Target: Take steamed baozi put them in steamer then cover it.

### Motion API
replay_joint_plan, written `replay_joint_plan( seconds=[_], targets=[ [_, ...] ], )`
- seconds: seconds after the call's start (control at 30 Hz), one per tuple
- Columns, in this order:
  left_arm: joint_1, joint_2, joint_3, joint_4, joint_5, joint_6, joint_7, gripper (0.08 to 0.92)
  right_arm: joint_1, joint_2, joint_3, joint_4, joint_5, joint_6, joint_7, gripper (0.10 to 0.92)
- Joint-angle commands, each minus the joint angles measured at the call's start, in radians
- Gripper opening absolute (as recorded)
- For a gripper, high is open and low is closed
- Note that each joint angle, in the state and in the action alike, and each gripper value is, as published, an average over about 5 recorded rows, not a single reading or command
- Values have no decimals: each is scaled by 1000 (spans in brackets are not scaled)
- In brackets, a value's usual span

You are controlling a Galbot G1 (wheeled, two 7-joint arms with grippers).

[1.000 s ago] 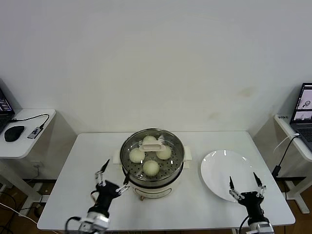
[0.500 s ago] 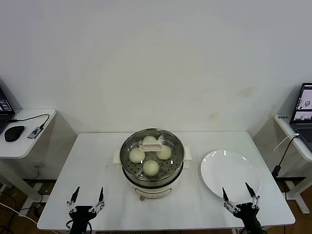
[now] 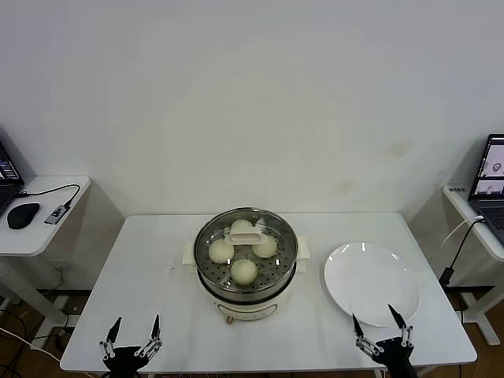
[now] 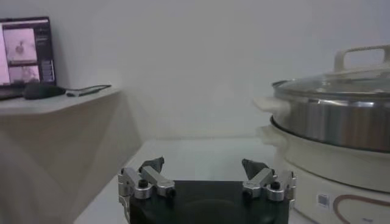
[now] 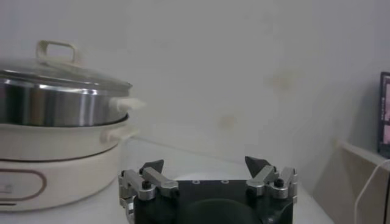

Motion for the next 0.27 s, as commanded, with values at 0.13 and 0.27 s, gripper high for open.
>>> replay_joint_plan(
  seconds=[0.13,0.27],
  targets=[
    [4,-9,17,-5,-39,11,27,823,-43,-4,-20,26,13,-96,2,823],
    [1,-9,25,-6,-28,14,29,823,-40,-7,-20,25,14,-104,11,823]
  ],
)
